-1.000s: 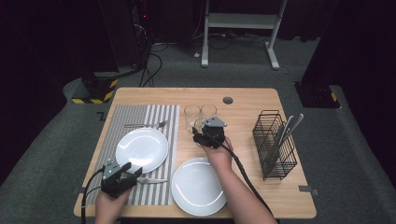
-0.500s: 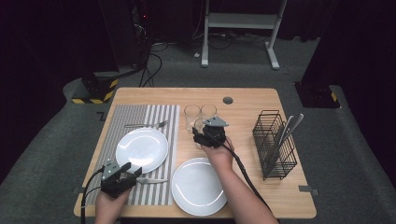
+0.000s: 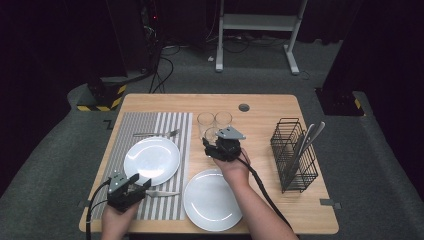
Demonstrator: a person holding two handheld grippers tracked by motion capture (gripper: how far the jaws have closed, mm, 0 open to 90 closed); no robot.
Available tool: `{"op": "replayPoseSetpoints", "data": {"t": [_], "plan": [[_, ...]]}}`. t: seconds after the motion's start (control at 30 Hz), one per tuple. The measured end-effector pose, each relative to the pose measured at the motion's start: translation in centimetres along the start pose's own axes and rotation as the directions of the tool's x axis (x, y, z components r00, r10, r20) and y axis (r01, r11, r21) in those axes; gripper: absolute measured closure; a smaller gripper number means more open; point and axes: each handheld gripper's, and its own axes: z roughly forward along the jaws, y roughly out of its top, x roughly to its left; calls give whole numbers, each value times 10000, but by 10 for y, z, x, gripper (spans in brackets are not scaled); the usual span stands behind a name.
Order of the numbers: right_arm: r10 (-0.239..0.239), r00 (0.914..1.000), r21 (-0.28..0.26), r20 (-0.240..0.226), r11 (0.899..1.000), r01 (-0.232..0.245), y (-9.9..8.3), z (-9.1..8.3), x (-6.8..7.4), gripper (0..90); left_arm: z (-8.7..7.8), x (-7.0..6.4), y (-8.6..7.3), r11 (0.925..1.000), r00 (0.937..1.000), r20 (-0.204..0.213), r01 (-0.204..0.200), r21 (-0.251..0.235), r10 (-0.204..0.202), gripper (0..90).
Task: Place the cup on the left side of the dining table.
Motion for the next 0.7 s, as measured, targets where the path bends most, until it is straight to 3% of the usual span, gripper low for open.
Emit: {"op": "replayPoseSetpoints", "data": {"t": [0.4, 0.7], "plan": [[-261, 9982, -210, -544, 9995, 250, 0, -7, 22, 290, 0, 0, 0, 10000, 10000, -21, -45, 3, 45, 426], [-511, 9927, -243, -1090, 9985, 487, -3, -6, 46, 289, 0, 0, 0, 10000, 10000, -25, -57, -17, 57, 425]]}}
